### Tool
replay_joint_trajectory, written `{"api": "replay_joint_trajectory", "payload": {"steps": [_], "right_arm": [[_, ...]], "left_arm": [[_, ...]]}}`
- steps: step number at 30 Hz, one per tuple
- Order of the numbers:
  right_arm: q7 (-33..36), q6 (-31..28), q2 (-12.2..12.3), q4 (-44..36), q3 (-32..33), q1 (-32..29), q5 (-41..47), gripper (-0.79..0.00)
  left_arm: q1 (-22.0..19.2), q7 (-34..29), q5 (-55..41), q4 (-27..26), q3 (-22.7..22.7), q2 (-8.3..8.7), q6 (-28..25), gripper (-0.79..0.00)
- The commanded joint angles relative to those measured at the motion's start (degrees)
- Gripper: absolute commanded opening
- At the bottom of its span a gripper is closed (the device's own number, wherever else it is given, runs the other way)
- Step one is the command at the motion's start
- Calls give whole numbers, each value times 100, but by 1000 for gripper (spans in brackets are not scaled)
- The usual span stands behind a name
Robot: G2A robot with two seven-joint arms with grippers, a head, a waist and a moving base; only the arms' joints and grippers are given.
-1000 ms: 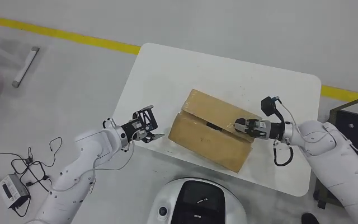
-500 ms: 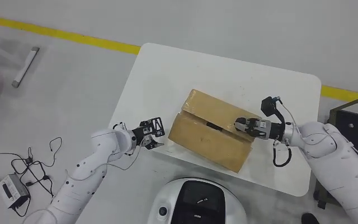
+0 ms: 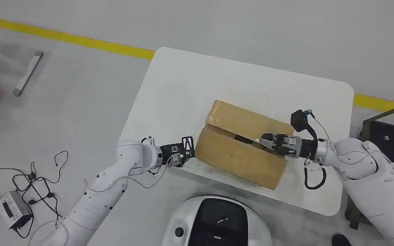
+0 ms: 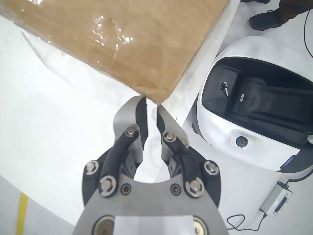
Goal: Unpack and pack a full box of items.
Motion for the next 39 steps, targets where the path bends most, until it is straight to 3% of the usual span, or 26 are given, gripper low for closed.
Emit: {"api": "replay_joint_trajectory", "payload": {"steps": [1,9,14,22,23,24,25,39], "right_arm": [[23,26,7,-4,32,-8,20,-785],[-21,244,45,77,294,-1,82,-785],[-11,194,89,-86,527,-146,650,-785],[-440,855,38,-342,463,-439,730,-785],[-490,896,23,-394,422,-467,725,-785],[-573,862,5,-452,384,-496,760,-785],[-622,823,-12,-475,335,-537,803,-785],[-640,1111,-240,31,-231,-408,749,-785]], "left_arm": [[-49,64,-60,5,80,-15,16,-785],[-174,199,-135,50,255,-35,-26,-785],[-167,221,-184,66,245,-21,-51,-785],[-142,236,-262,94,150,11,-48,-782],[-130,232,-280,95,124,19,-56,-585],[-117,220,-291,89,93,27,-61,-471],[-98,210,-324,89,63,35,-73,0],[161,45,62,-225,-604,181,343,0]]}}
